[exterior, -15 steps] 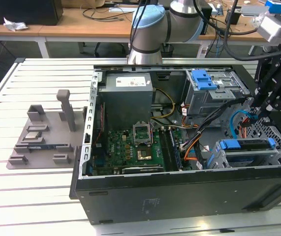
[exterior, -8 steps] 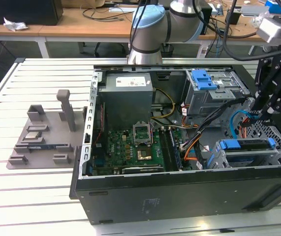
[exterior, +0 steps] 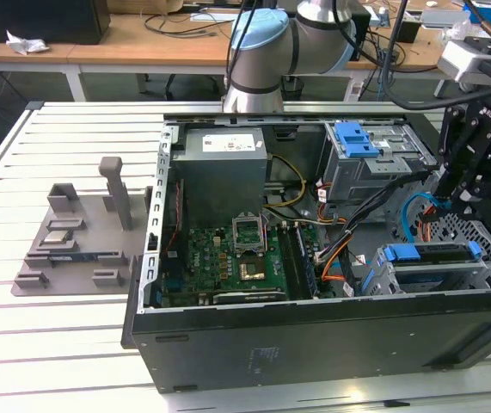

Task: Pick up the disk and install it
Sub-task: 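Insert the first disk wire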

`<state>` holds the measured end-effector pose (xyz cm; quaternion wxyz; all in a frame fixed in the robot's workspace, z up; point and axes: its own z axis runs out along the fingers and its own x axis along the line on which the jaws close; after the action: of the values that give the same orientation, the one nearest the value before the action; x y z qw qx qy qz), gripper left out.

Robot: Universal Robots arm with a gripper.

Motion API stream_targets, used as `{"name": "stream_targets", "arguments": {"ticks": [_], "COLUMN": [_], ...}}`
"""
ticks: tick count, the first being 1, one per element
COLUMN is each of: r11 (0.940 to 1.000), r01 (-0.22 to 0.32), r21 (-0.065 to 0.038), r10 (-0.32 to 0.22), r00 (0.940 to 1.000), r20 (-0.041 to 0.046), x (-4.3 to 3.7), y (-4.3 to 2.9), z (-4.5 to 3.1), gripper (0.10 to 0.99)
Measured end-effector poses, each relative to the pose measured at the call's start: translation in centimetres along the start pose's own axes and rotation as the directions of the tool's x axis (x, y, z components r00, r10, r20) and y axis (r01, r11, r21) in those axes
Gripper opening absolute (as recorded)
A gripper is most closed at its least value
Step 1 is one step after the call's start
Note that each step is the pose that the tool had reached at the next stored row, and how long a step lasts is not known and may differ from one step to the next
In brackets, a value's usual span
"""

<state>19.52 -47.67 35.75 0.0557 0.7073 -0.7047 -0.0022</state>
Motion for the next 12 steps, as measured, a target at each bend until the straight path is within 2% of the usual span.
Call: {"name": "stream_targets", "arguments": {"ticks": [7, 10, 12], "r11": [1.0000, 1.0000, 1.0000], "r01": [0.000, 0.000, 0.000], "r21": [0.000, 0.000, 0.000], "r10": [0.000, 0.000, 0.000], "r00": [1.0000, 1.0000, 1.0000], "r20": [-0.0033, -0.0036, -0.0040], "x": [-0.01, -0.01, -0.01], "y": [-0.01, -0.02, -0.01], "z": [0.16, 0.16, 0.16], "gripper": [0.345, 0.169, 0.169]}}
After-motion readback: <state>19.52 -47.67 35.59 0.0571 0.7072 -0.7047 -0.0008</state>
